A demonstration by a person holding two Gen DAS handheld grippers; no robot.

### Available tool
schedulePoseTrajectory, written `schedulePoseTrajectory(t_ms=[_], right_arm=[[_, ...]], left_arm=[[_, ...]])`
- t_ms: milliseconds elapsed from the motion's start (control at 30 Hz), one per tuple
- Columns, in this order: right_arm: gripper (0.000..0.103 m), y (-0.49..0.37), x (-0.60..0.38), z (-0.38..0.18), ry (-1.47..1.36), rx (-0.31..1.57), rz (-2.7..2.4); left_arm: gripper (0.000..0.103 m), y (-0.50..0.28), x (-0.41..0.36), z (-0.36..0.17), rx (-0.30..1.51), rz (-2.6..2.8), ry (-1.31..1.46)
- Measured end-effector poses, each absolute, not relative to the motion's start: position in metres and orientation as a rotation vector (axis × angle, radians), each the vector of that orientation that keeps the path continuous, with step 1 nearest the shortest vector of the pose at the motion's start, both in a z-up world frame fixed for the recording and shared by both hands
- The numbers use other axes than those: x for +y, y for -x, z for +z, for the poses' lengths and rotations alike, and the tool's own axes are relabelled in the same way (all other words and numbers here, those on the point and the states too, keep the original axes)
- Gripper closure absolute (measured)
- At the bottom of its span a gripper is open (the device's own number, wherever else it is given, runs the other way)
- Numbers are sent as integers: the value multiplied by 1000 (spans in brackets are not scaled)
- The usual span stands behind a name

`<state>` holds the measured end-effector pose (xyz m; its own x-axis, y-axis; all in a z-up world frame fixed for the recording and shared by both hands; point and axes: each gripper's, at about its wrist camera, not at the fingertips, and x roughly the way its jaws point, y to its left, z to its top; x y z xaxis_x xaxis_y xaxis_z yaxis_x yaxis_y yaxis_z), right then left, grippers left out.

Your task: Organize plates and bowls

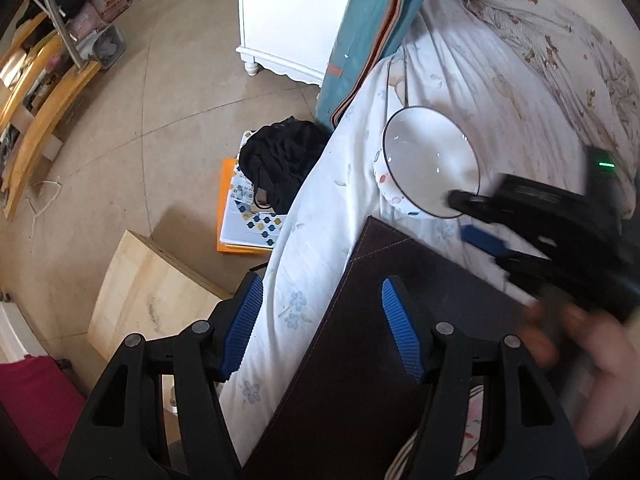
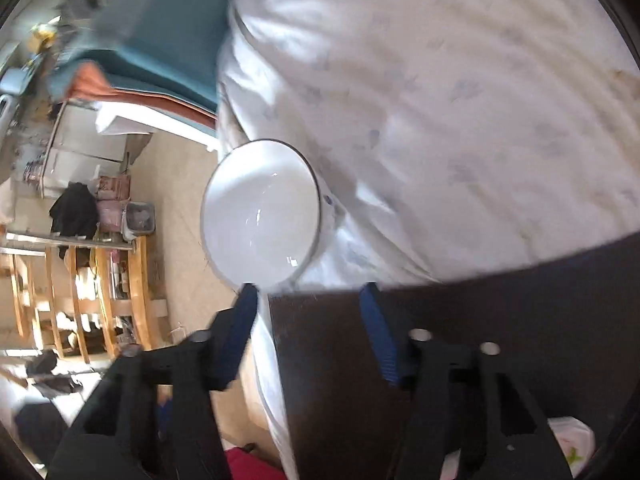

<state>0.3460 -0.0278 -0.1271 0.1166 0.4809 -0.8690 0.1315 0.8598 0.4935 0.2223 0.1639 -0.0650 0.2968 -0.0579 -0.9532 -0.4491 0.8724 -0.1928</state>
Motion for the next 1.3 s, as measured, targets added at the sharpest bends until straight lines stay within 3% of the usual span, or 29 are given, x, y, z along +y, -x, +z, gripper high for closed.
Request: schedulePoseTrajectory(t_ms=[100,200,433,867,1200,1300], right_arm=[[61,-355,-14,-155,-532,1514,214],[78,-360,-4,-172,-495,1537,197],[94,-361,-17,-167,-456,1513,256],[94,-317,-92,-152,-249,1616,307],[91,-318,-138,-166,-316,1691,294],[89,-318,-141,-166,-319,1702,295]], left_arm=[[44,-222,172,-65,1252,301,479],[44,-222,180,-69,1259,314,518],[44,-226,179,-70,1256,320,506],[44,-242,140,-80,1282,221,429],[45,-270,68,-92,1329,-32,391],[54,-276,47,-91,1343,-38,326]])
